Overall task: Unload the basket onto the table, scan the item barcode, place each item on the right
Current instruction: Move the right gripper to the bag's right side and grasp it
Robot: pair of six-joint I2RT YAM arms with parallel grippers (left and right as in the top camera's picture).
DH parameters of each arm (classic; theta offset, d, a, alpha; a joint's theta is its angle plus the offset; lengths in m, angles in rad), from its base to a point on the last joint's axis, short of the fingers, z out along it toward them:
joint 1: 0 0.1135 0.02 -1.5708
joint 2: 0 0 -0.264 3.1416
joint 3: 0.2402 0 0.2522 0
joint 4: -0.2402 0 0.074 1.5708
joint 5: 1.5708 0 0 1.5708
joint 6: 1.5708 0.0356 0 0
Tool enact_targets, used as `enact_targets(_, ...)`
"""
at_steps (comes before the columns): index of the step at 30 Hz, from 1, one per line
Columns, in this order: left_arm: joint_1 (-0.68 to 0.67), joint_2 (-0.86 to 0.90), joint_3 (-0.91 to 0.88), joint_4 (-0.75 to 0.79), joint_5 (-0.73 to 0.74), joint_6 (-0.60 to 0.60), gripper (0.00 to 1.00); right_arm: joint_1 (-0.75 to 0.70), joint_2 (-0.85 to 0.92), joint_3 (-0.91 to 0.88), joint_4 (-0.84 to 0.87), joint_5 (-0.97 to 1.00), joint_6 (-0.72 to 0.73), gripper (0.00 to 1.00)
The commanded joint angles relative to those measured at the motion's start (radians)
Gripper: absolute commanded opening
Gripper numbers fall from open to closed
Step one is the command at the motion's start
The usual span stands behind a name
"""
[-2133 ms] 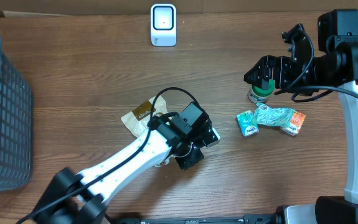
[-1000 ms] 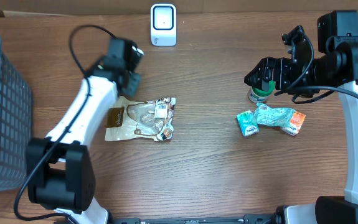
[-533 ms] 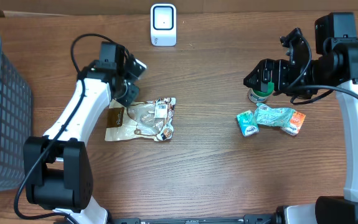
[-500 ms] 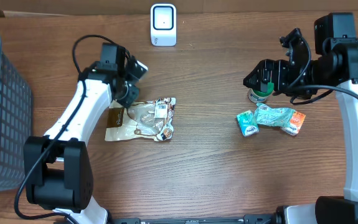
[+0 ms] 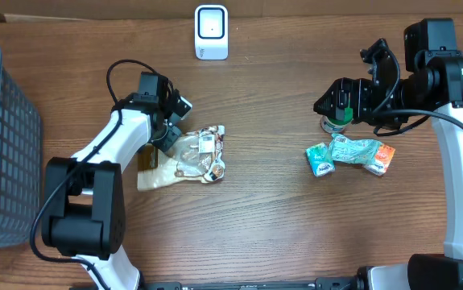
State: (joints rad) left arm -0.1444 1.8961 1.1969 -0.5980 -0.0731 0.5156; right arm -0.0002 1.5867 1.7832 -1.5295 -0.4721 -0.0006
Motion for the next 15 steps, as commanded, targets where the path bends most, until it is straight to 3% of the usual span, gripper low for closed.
enact_targets(1, 0.002, 0.019, -0.01, -0.028, -0.016, -0.173, 0.04, 0.006, 0.002, -0.006, -0.007, -0.069, -0.006, 1.0)
enact_targets(8, 0.011, 0.019, -0.01, -0.23, 0.028, -0.588, 0.04, 0.104, 0.003, -0.093, 0.033, -0.068, 0.022, 1.0)
enact_targets(12, 0.006, 0.02, -0.01, -0.365, 0.202, -0.736, 0.04, 0.154, 0.003, -0.195, 0.08, -0.068, 0.086, 1.0)
enact_targets(15, -0.002, 0.019, -0.01, -0.425, 0.333, -0.774, 0.04, 0.181, 0.003, -0.292, 0.128, -0.069, 0.159, 1.0)
